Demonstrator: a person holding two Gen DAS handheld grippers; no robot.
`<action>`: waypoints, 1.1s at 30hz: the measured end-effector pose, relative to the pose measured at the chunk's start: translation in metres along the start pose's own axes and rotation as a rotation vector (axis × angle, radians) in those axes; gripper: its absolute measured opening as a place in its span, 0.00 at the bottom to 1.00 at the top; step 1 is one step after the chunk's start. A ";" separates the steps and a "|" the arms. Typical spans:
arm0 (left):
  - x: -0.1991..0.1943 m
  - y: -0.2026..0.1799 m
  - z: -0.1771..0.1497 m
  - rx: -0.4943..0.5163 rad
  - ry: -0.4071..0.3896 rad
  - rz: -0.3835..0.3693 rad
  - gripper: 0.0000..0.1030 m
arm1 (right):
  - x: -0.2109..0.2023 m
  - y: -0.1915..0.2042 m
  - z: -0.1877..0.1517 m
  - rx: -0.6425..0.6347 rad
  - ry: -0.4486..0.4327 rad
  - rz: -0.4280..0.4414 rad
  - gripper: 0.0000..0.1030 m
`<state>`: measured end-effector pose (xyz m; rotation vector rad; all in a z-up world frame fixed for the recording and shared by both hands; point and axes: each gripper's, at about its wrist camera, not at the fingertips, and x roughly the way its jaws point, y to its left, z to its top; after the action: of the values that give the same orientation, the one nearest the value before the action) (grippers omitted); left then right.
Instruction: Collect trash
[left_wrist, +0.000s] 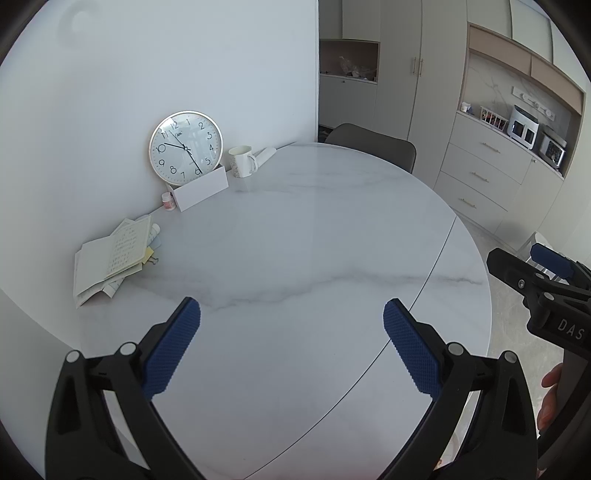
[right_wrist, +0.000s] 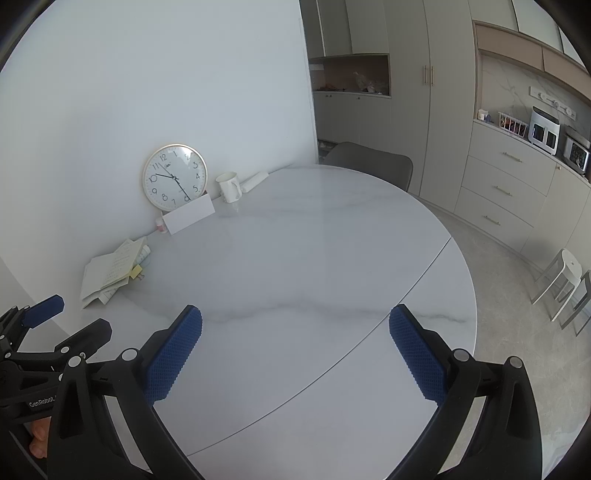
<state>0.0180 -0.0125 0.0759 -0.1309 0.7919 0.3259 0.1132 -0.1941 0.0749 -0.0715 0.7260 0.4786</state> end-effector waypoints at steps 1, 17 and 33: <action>0.000 0.000 0.000 0.001 0.001 0.000 0.92 | 0.000 0.000 0.000 -0.001 0.000 0.000 0.98; -0.002 -0.002 -0.001 -0.001 0.004 0.003 0.92 | -0.002 -0.003 -0.002 0.001 0.001 0.003 0.98; 0.000 -0.001 0.001 0.006 0.008 -0.004 0.92 | -0.003 -0.005 -0.005 0.004 0.004 -0.003 0.98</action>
<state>0.0189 -0.0137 0.0763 -0.1287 0.8008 0.3194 0.1105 -0.2005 0.0727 -0.0704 0.7310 0.4742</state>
